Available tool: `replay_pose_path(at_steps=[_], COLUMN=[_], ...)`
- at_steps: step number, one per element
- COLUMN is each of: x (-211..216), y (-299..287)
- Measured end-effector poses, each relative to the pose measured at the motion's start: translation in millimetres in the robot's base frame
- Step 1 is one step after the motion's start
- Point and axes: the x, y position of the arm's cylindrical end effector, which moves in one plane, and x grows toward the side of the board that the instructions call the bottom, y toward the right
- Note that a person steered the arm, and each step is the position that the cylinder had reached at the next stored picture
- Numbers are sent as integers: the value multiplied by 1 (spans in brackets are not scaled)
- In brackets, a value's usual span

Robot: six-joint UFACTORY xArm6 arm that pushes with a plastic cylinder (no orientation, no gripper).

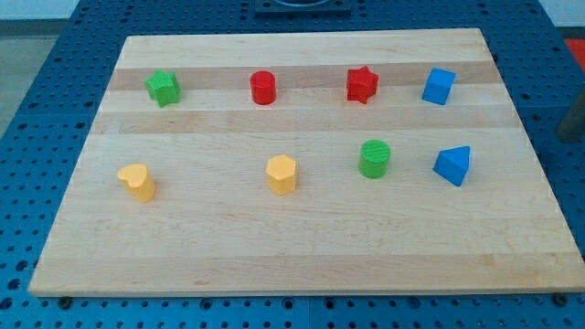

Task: Slightly push the hexagon towards top

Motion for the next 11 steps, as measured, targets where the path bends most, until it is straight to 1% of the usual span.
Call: replay_pose_path(at_steps=[1, 2, 3, 4, 5, 6, 7, 8, 9, 11], x=[50, 122, 174, 175, 154, 111, 62, 92, 128, 129], y=[0, -29, -79, -137, -233, -304, -350, -344, -360, -546])
